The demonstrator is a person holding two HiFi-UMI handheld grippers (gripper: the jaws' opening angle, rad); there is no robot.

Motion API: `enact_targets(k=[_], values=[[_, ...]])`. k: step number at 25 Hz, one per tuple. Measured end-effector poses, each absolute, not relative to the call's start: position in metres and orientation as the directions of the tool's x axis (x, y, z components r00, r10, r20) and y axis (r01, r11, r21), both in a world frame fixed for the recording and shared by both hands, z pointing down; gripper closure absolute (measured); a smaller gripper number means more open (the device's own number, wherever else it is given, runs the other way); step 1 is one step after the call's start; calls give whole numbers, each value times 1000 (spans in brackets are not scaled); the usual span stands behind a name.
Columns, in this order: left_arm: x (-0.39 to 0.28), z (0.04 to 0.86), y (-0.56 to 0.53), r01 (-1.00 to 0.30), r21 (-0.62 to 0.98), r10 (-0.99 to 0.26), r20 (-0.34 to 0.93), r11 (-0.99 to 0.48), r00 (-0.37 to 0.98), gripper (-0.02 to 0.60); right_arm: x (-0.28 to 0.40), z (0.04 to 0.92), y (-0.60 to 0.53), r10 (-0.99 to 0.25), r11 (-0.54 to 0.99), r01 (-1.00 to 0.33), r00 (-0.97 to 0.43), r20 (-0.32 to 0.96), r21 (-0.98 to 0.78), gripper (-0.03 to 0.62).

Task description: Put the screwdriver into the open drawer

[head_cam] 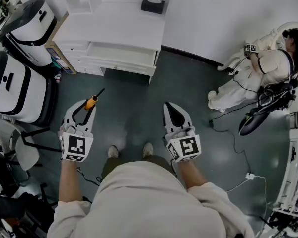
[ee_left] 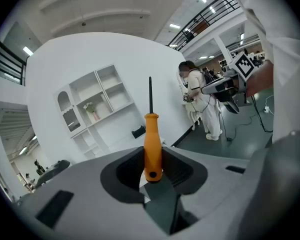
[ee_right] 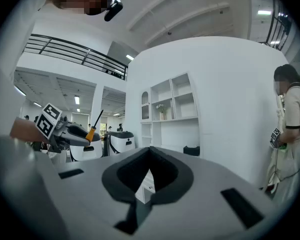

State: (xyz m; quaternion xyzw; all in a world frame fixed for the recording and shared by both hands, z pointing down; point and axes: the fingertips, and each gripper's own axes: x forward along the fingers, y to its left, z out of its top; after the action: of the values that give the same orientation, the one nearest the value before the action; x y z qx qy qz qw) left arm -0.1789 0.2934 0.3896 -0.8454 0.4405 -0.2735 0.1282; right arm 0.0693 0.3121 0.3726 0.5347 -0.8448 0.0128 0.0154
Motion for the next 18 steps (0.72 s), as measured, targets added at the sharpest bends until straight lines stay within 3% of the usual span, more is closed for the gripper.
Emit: enact_targets(k=[6,18], values=[[-185,373,293,-823,-97,-818,223,-560,531,472,70,370,308,-901,432,-902,-432,41,0,591],[-179,374,290,-829,-103,-824,228,-550,519,472,75,368,300,-893,449,-894,-449,33,-6,591]])
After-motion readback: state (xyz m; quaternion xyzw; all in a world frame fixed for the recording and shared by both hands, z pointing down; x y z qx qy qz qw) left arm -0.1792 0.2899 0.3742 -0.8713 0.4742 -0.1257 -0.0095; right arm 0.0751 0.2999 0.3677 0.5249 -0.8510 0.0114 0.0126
